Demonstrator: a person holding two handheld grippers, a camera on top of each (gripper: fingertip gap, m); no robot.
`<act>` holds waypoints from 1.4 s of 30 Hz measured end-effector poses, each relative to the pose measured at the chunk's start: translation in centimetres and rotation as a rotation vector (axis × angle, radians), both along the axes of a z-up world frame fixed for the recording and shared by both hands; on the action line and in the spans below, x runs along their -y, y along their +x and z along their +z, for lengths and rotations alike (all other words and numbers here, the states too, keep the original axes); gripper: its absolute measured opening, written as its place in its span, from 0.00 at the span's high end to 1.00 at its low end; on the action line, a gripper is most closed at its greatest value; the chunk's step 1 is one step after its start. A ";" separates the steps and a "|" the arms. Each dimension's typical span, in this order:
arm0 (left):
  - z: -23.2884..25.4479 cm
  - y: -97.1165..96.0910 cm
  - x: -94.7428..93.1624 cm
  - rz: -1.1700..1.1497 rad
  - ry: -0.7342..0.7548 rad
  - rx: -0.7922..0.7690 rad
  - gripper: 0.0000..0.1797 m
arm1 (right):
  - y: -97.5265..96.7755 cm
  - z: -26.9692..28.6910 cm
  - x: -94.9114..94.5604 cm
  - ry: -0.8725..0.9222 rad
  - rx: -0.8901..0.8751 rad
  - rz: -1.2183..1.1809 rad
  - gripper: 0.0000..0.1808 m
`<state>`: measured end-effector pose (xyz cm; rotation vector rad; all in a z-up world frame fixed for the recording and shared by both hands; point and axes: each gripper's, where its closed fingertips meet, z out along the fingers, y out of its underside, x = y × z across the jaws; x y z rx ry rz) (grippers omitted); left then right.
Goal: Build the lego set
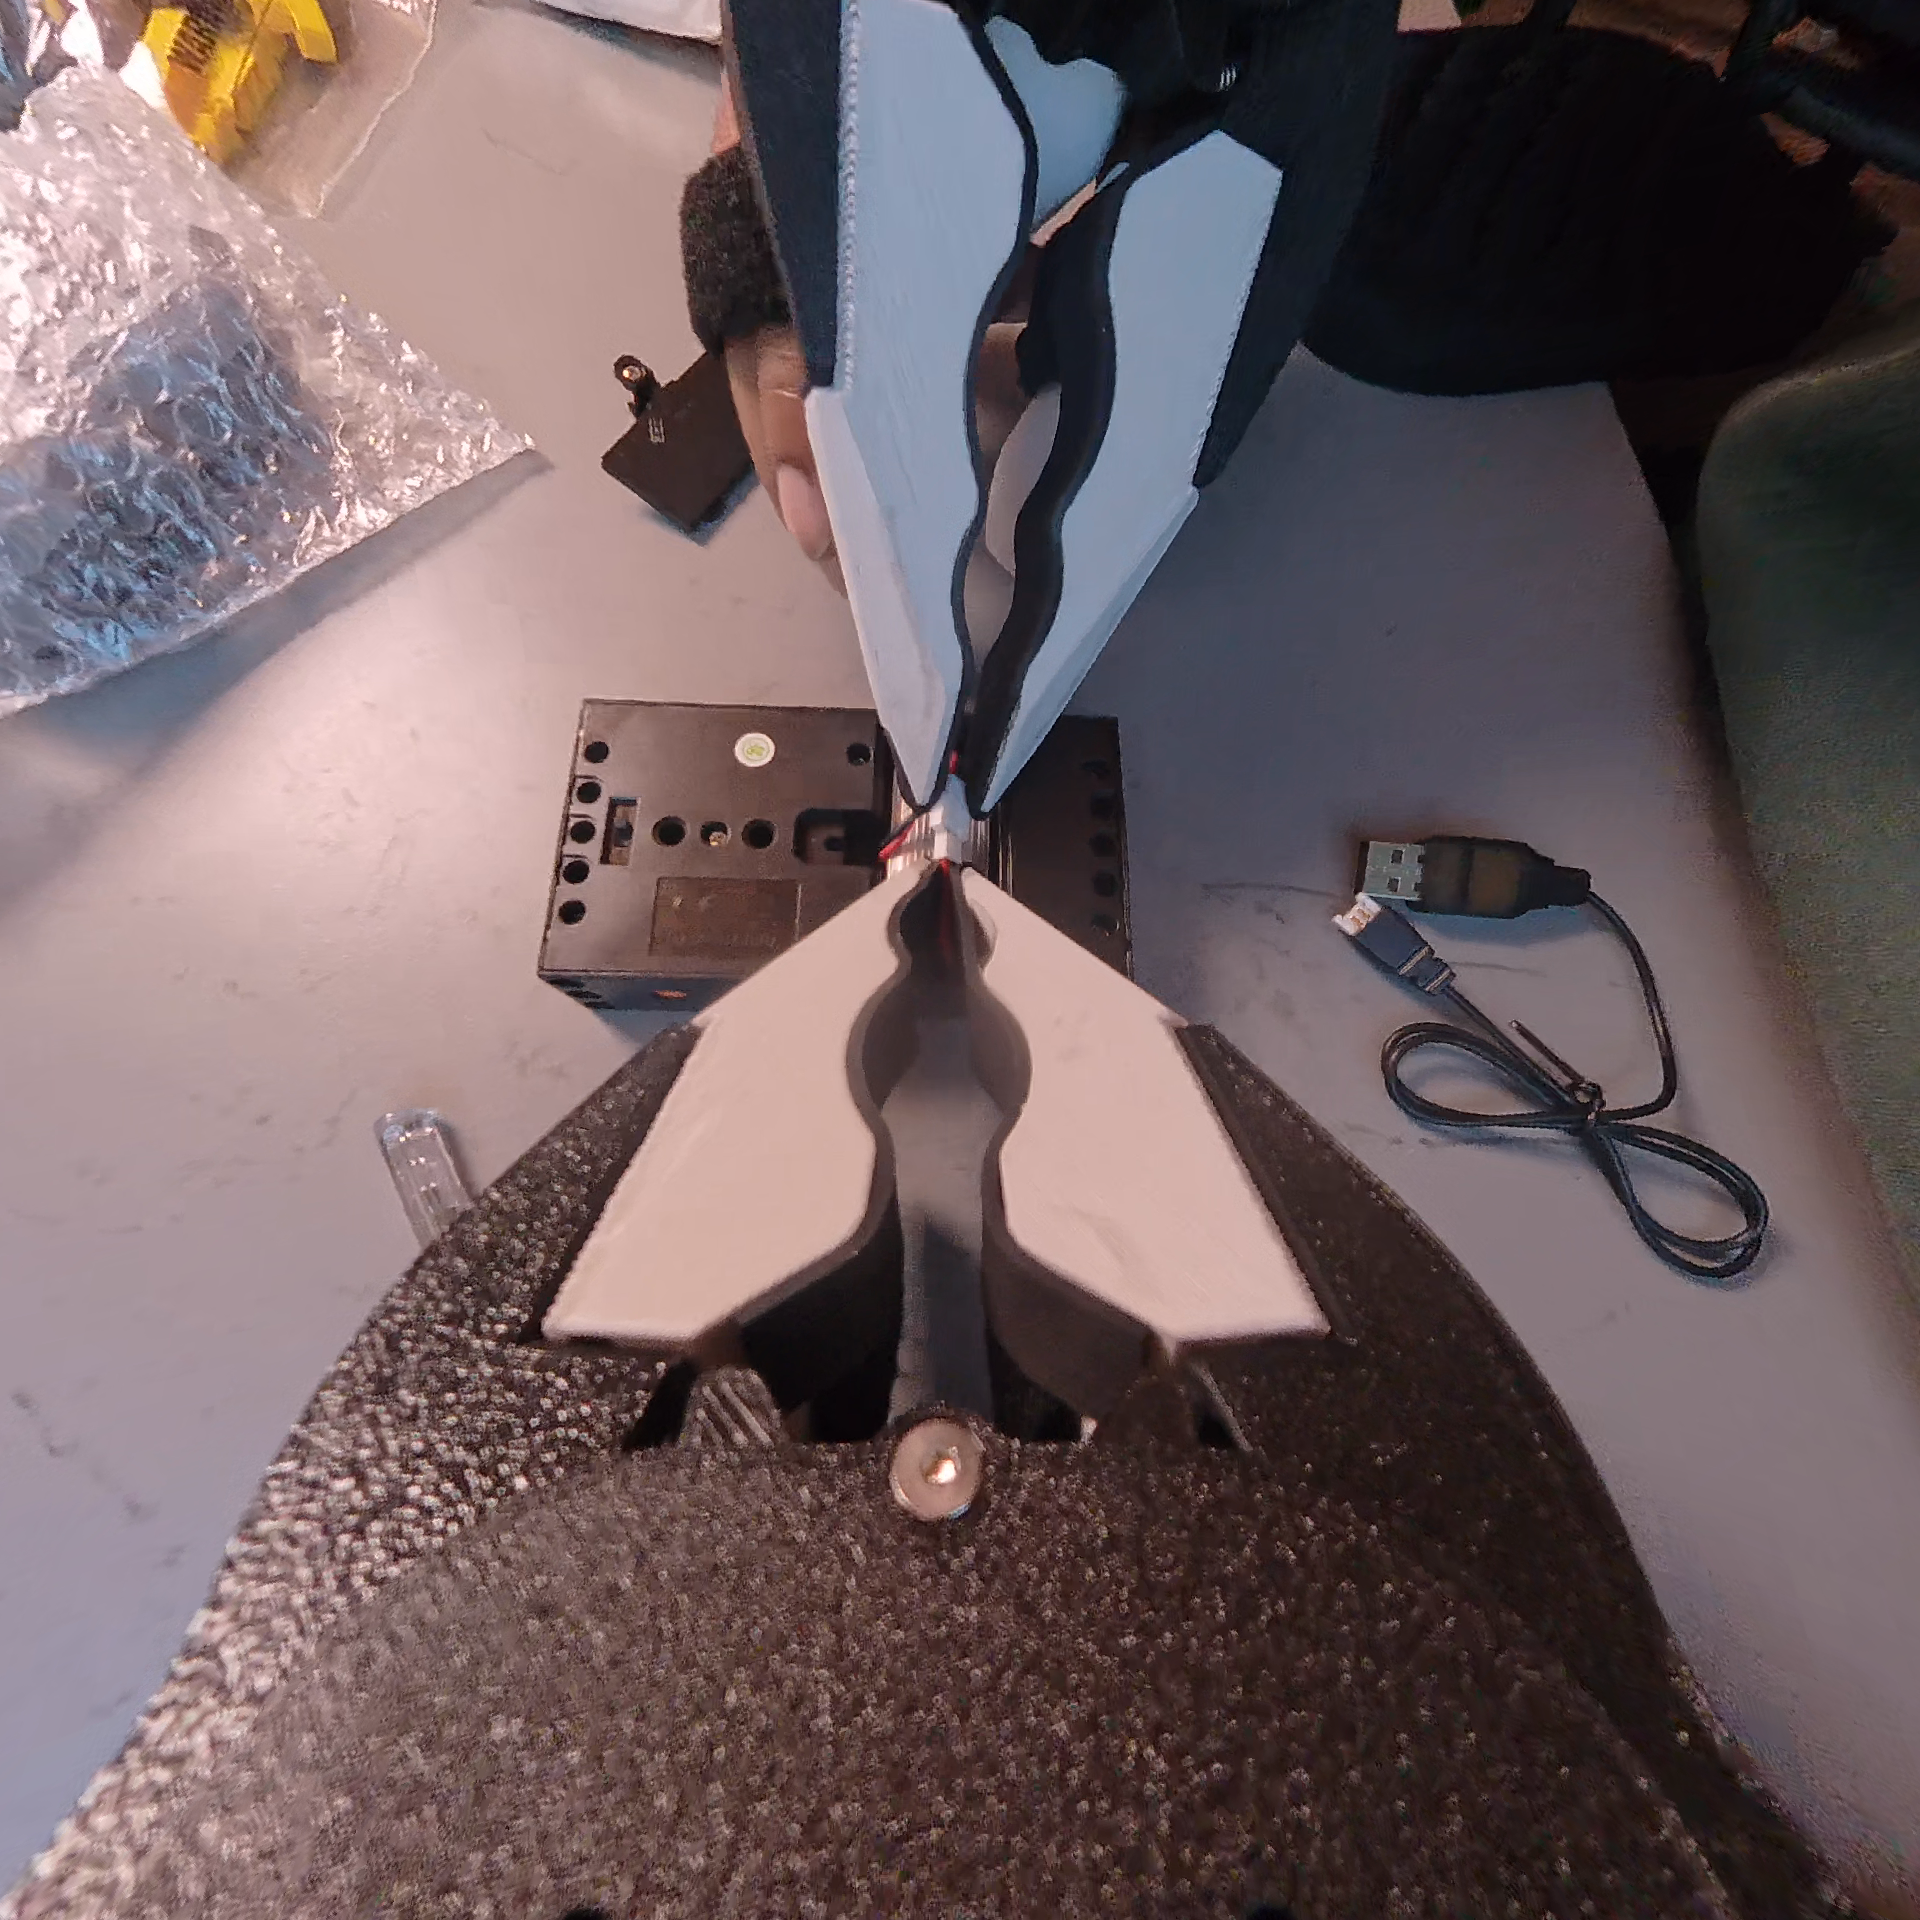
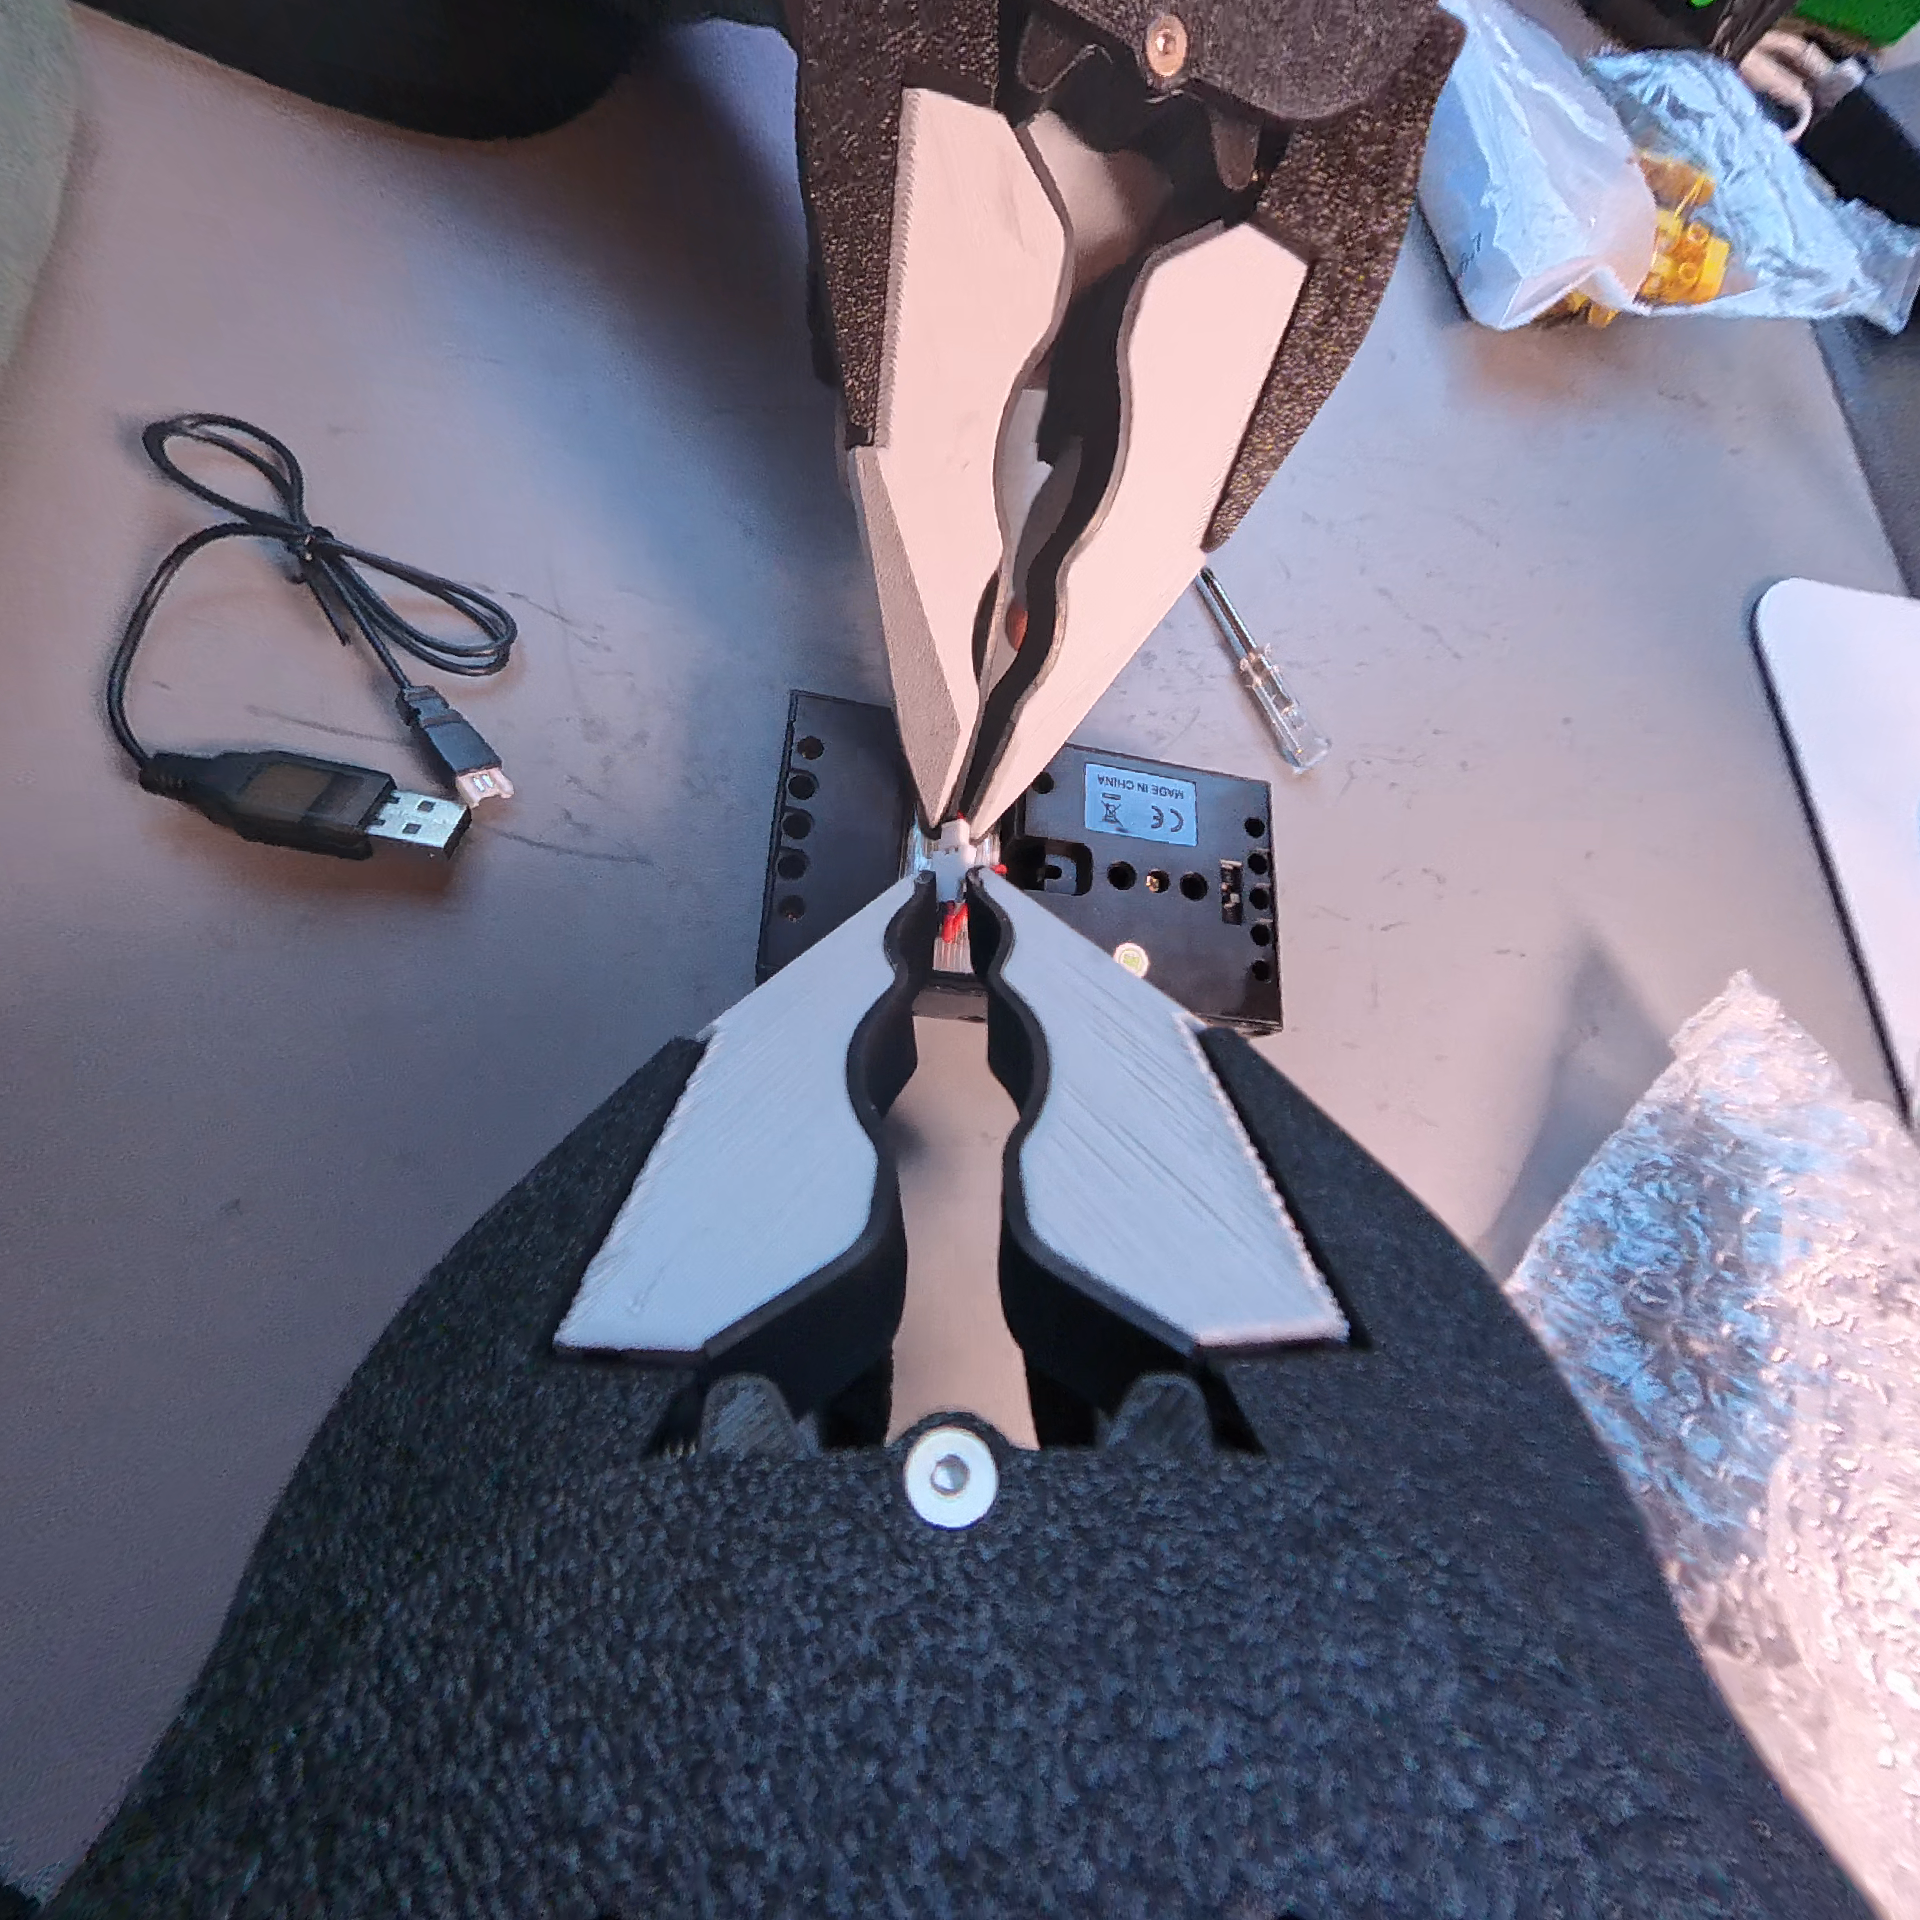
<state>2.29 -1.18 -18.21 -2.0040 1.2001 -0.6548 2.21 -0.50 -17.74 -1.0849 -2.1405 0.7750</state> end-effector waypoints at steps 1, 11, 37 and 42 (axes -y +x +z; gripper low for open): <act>0.1 0.0 0.1 -0.007 0.017 -0.002 1.00 | 0.0 0.1 0.1 0.027 -0.022 0.012 0.98; 0.8 0.2 -0.2 -0.099 0.353 -0.095 0.99 | 0.5 0.4 0.5 -0.139 -0.015 -0.068 0.94; 0.7 0.3 0.4 -0.081 0.270 -0.063 0.99 | 0.5 0.8 0.0 0.424 -0.343 0.106 0.99; 0.7 0.4 0.5 -0.108 0.313 -0.084 1.00 | 0.5 0.8 0.1 0.441 -0.350 0.110 1.00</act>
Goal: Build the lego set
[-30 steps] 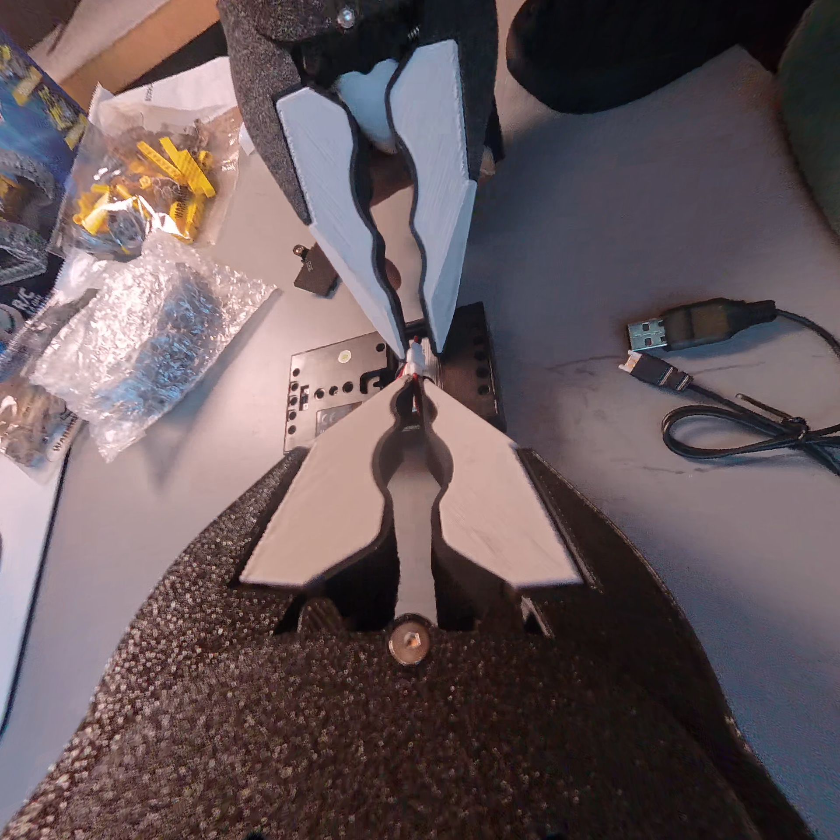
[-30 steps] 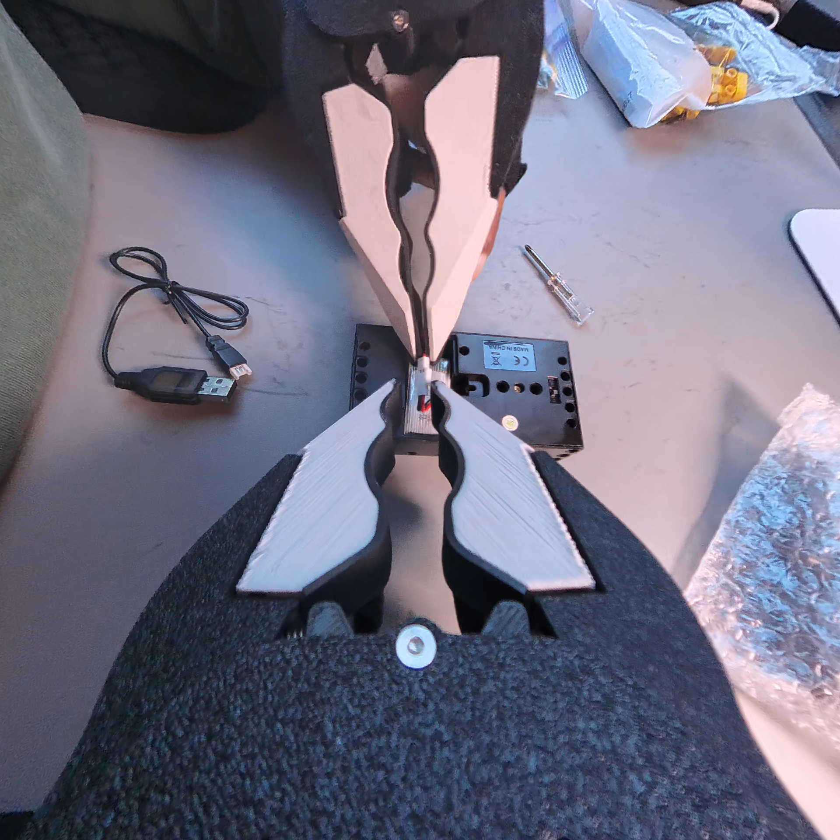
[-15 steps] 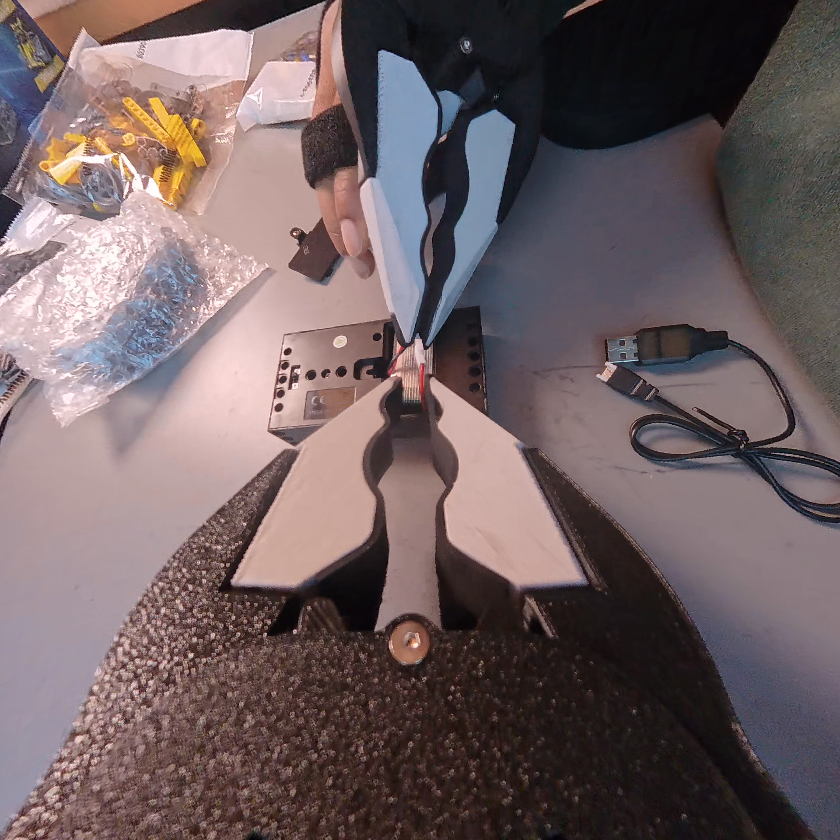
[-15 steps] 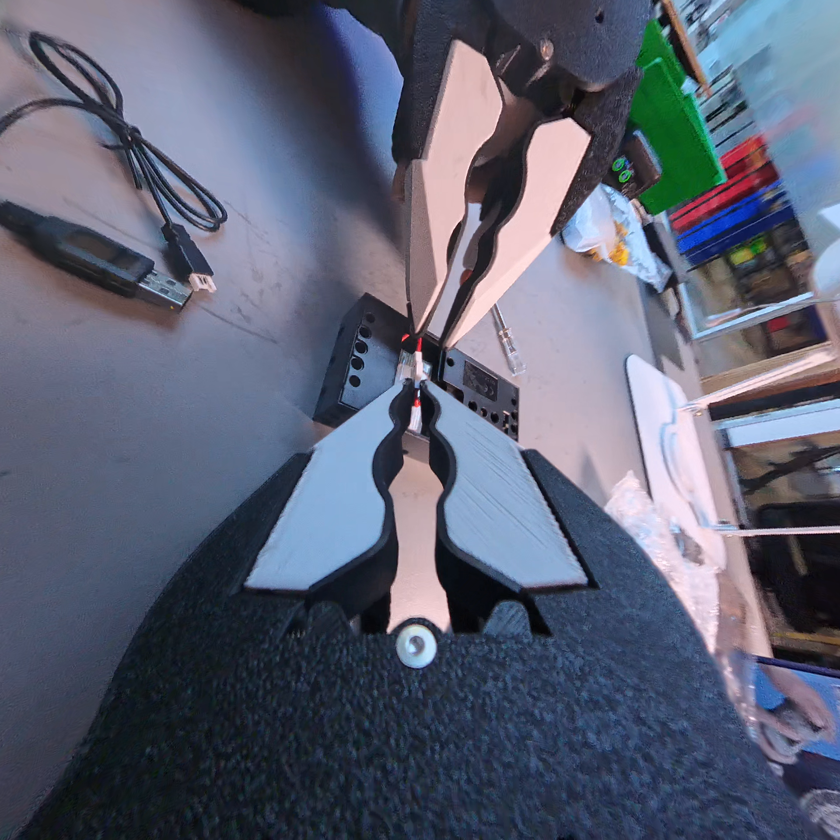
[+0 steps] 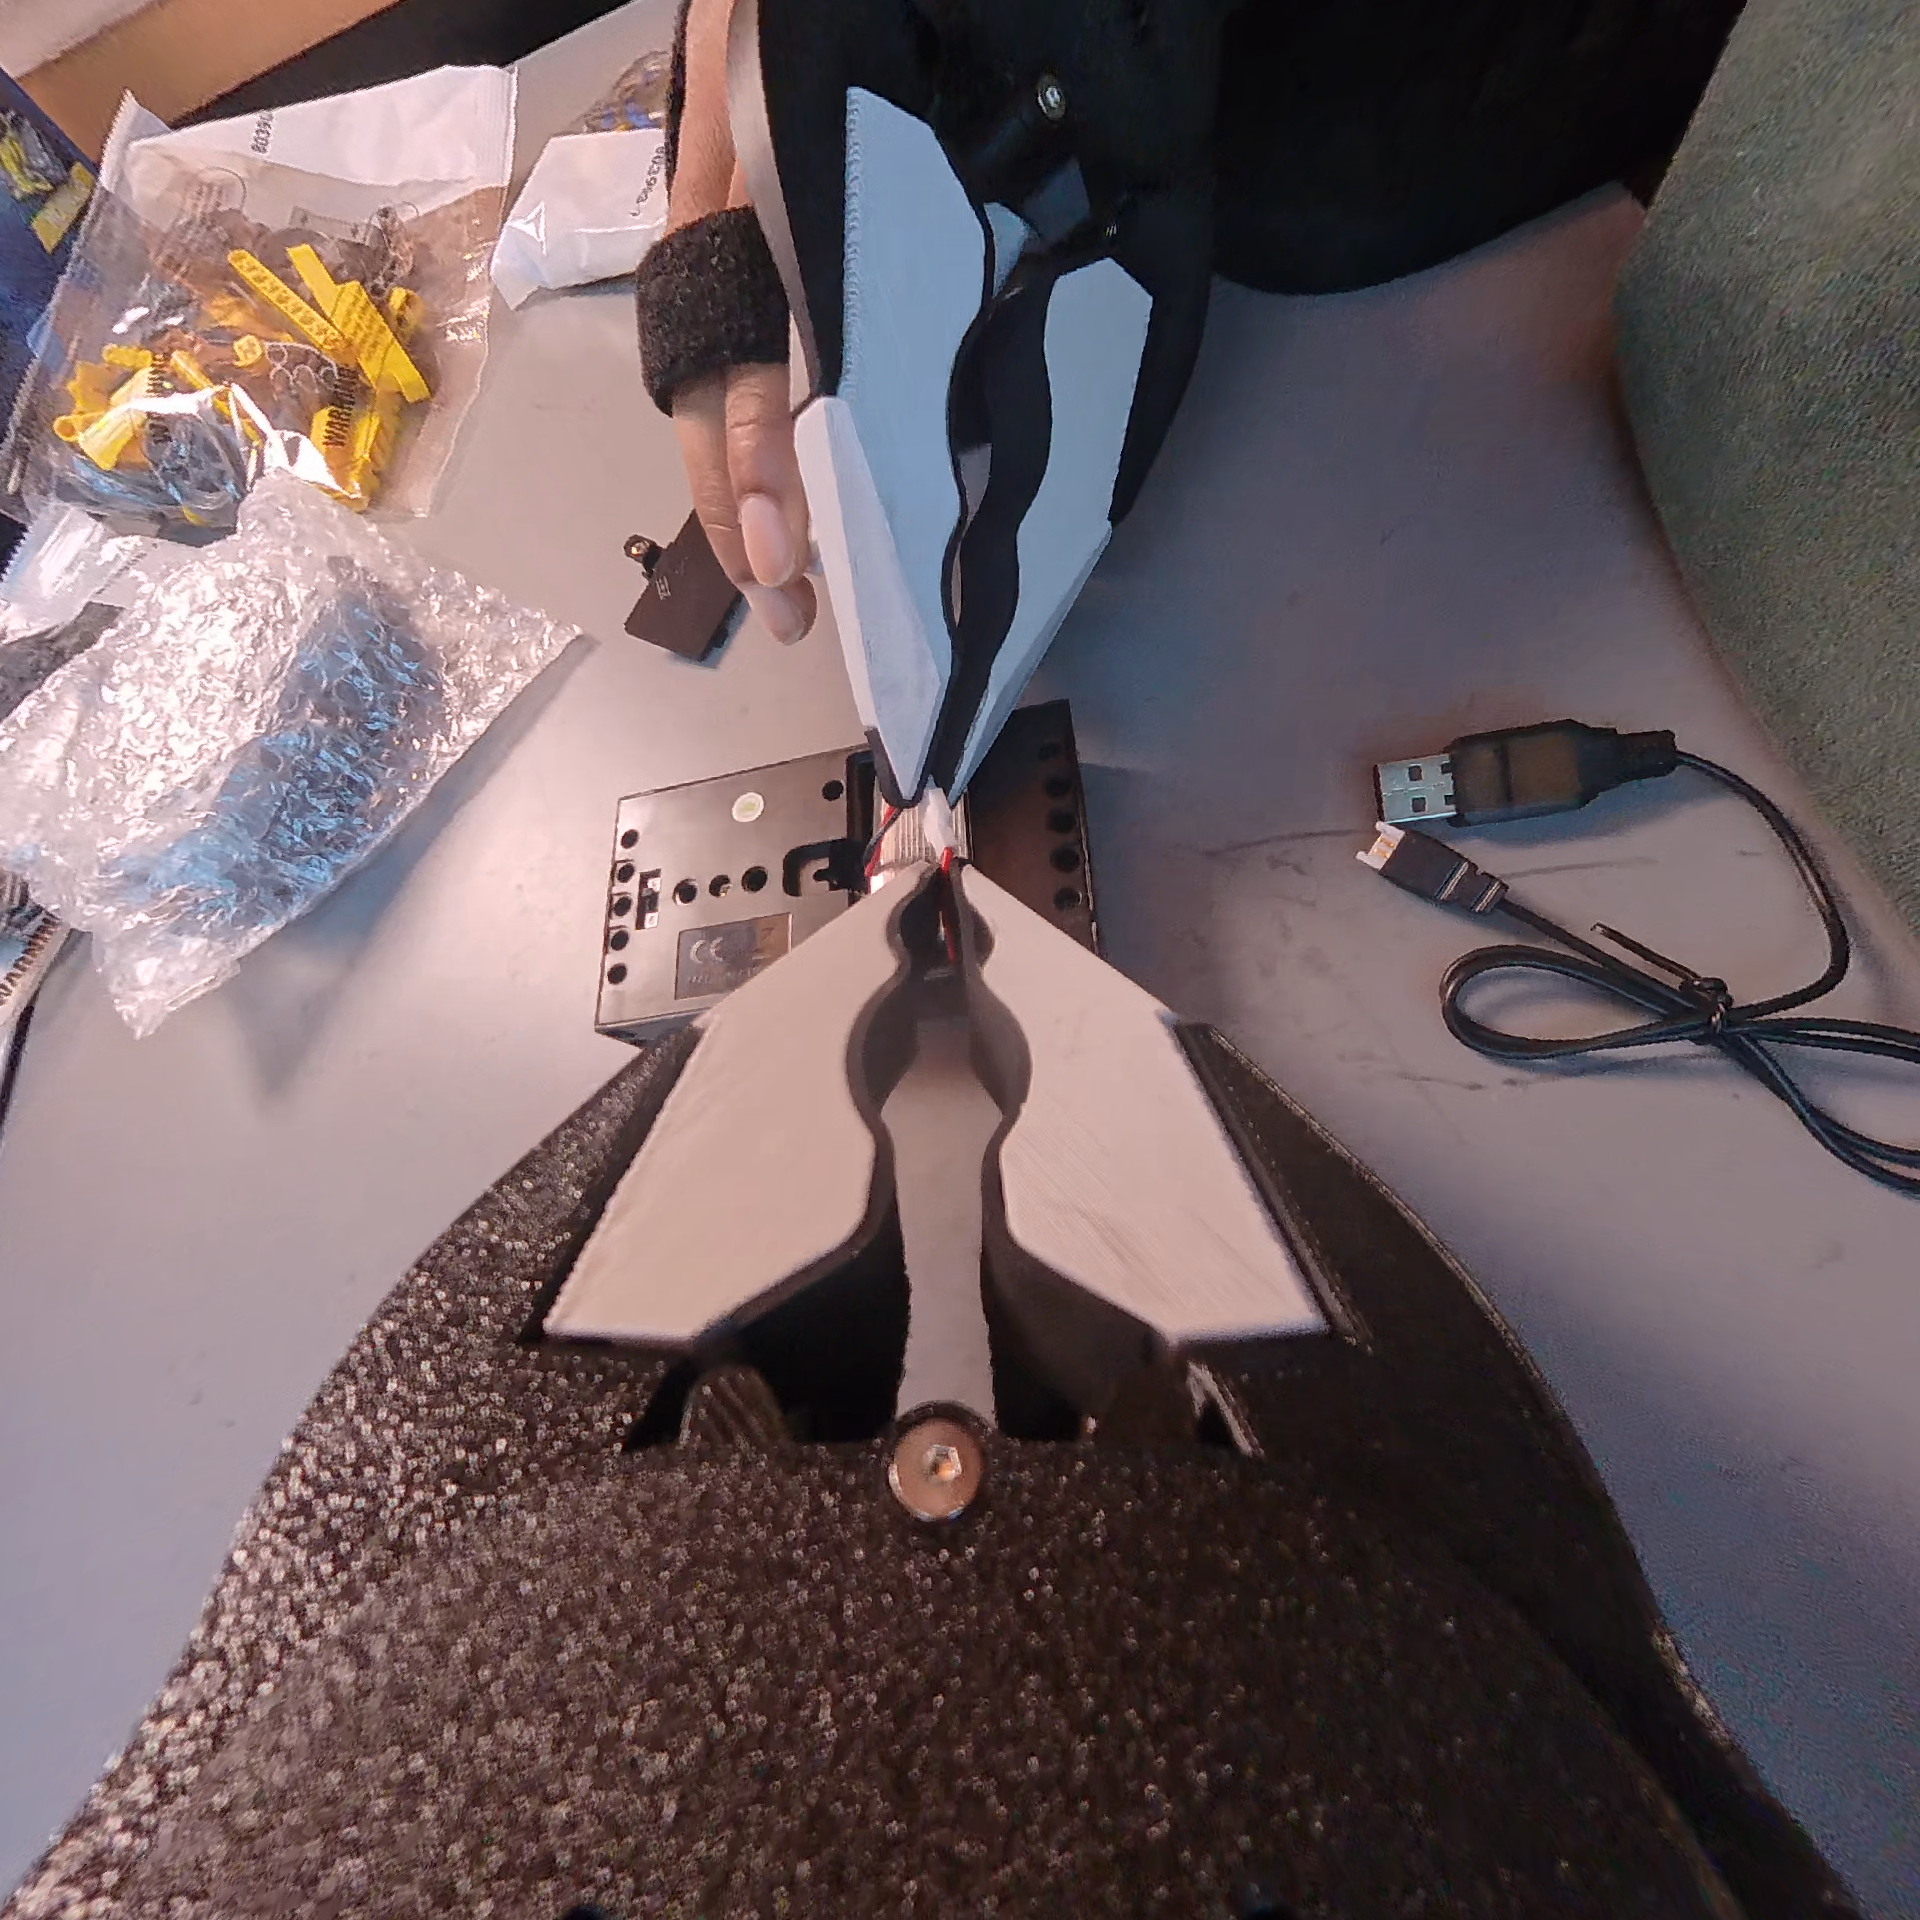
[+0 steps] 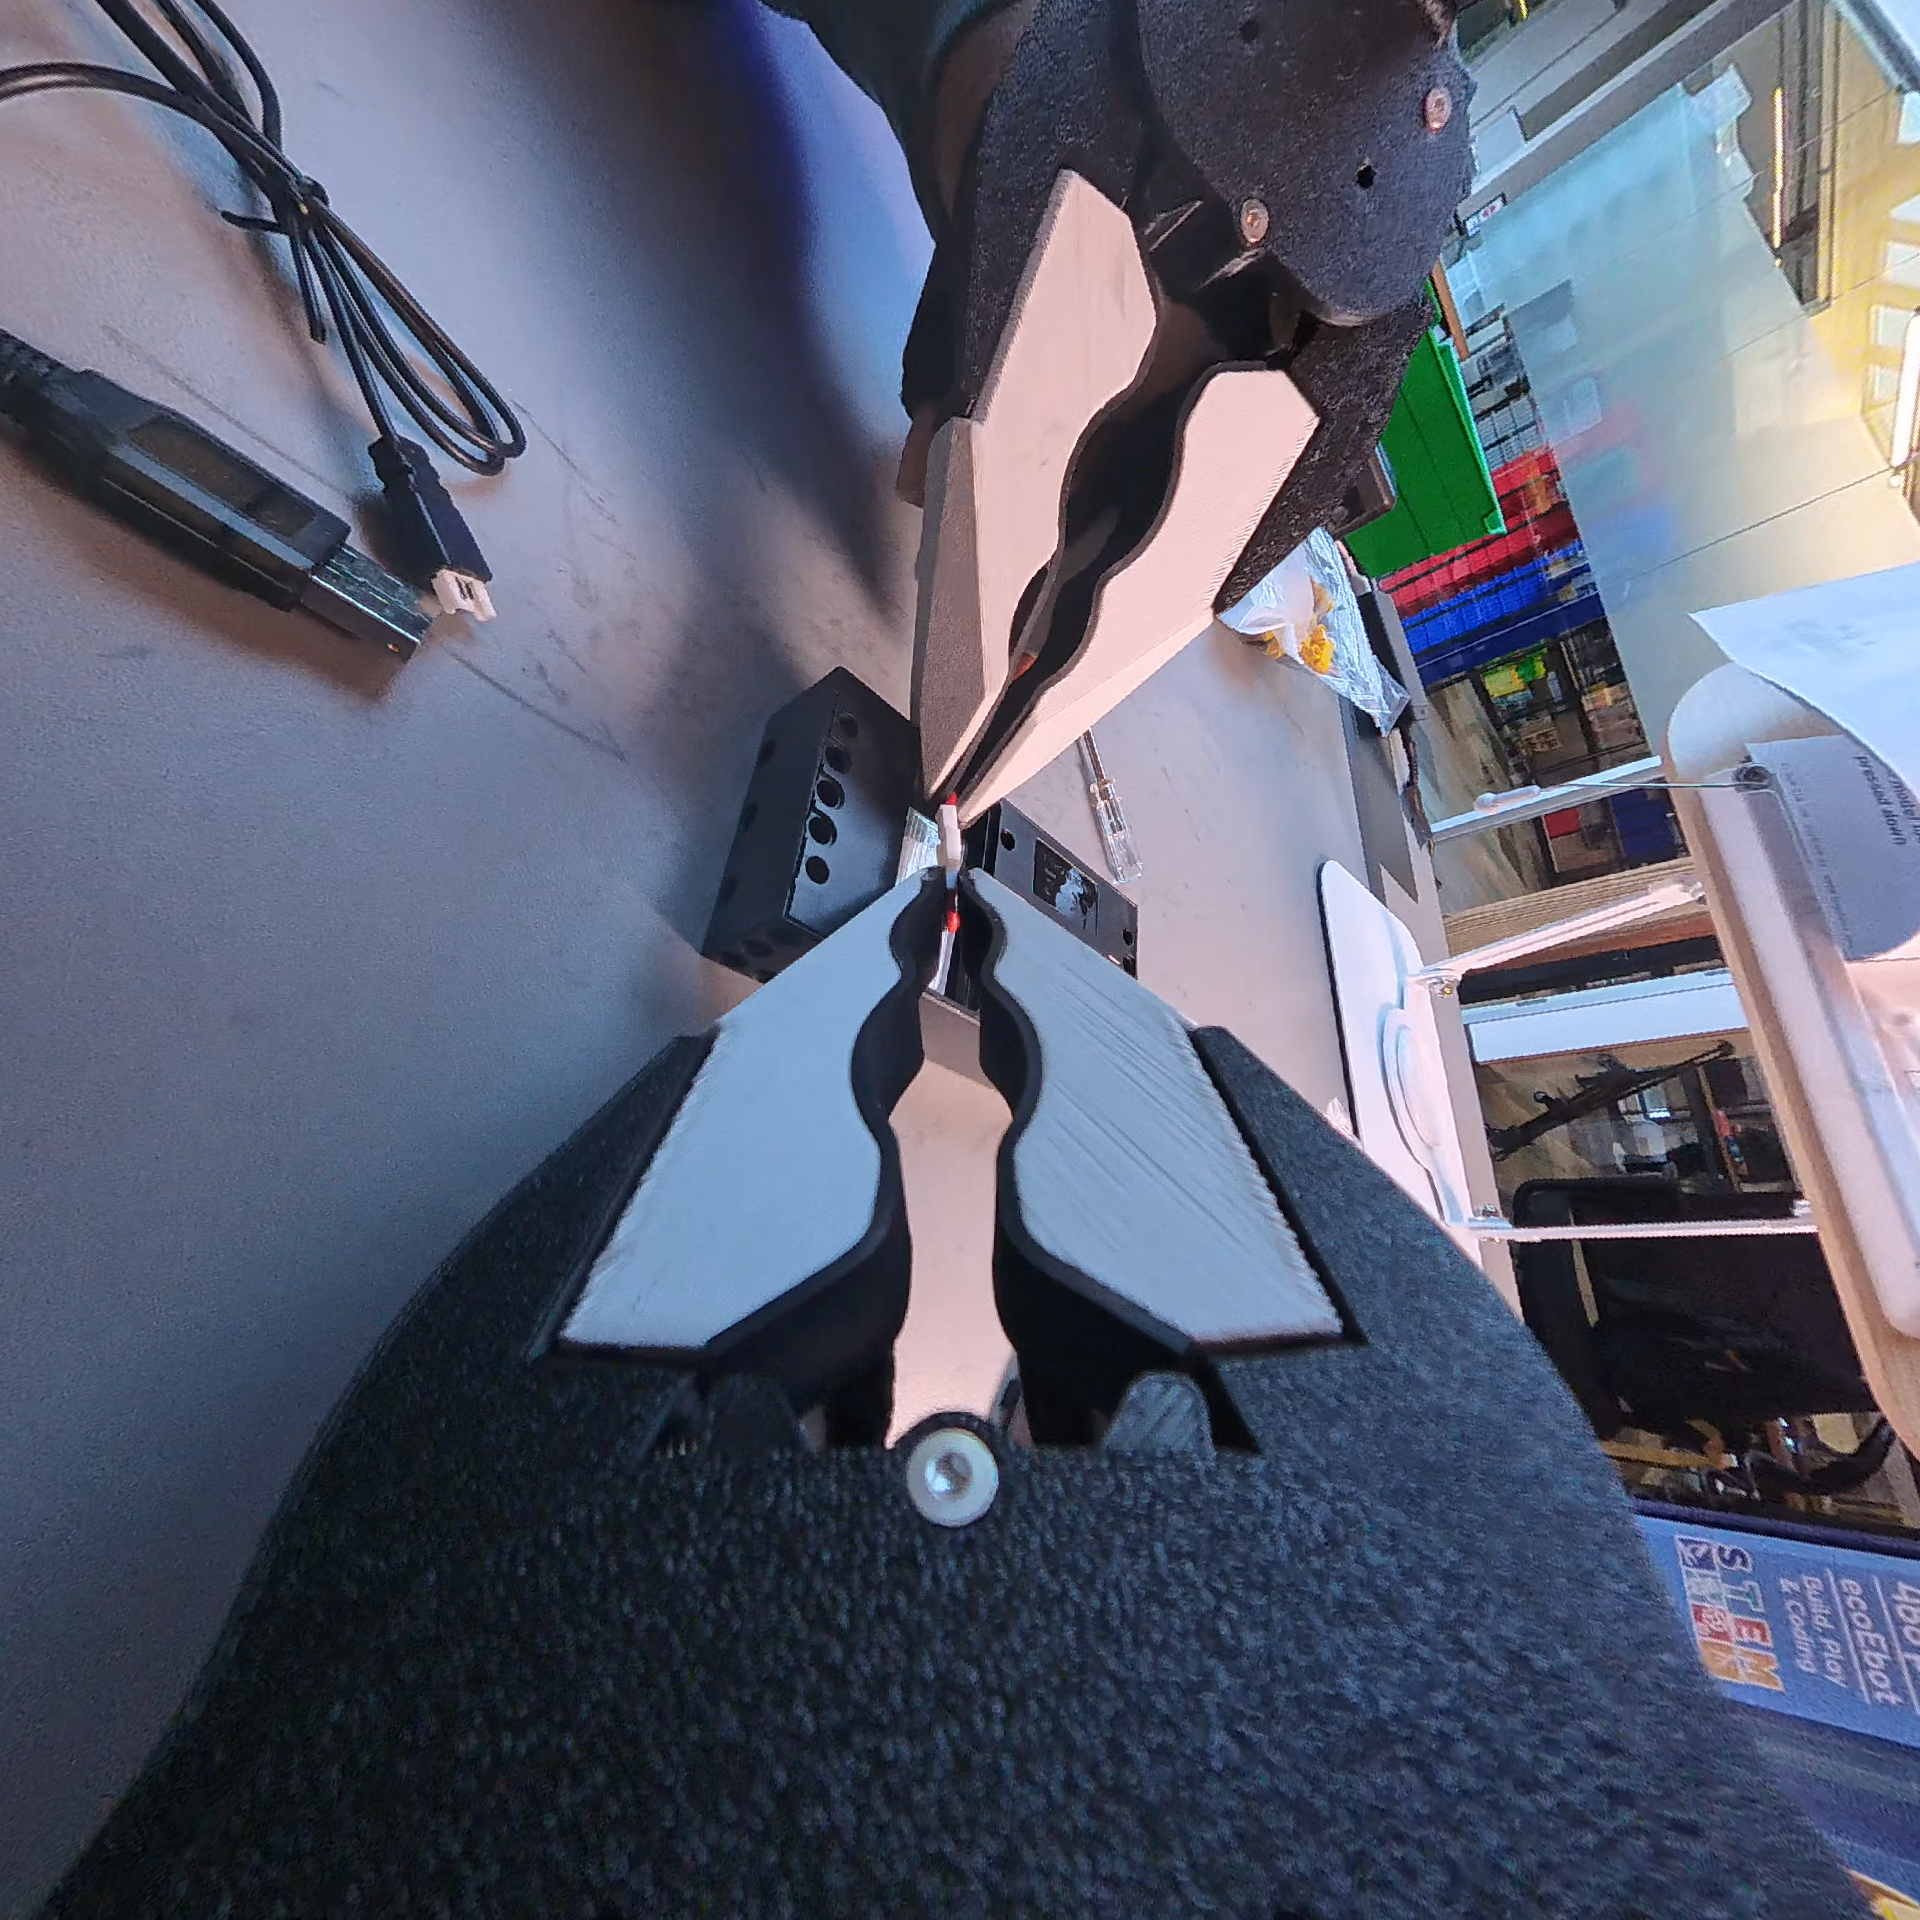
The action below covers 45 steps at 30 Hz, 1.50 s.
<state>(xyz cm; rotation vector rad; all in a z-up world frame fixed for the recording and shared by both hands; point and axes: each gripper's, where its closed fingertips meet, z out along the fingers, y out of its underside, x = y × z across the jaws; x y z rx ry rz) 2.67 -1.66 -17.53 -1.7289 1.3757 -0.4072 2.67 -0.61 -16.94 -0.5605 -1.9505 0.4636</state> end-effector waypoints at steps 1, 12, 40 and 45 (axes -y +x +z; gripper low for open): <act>0.0 0.0 0.0 -0.003 0.012 -0.011 1.00 | 0.0 0.0 0.0 0.006 0.000 0.001 1.00; -0.1 -0.2 -0.2 -0.035 0.136 -0.152 1.00 | 0.0 0.1 -0.1 0.105 -0.049 -0.022 1.00; -0.1 -0.2 -0.7 -0.054 0.251 -0.333 1.00 | -0.2 0.4 -0.3 0.267 -0.104 -0.026 1.00; -0.1 -0.2 -0.7 -0.051 0.211 -0.322 1.00 | -0.2 0.3 -0.2 0.275 -0.082 -0.026 1.00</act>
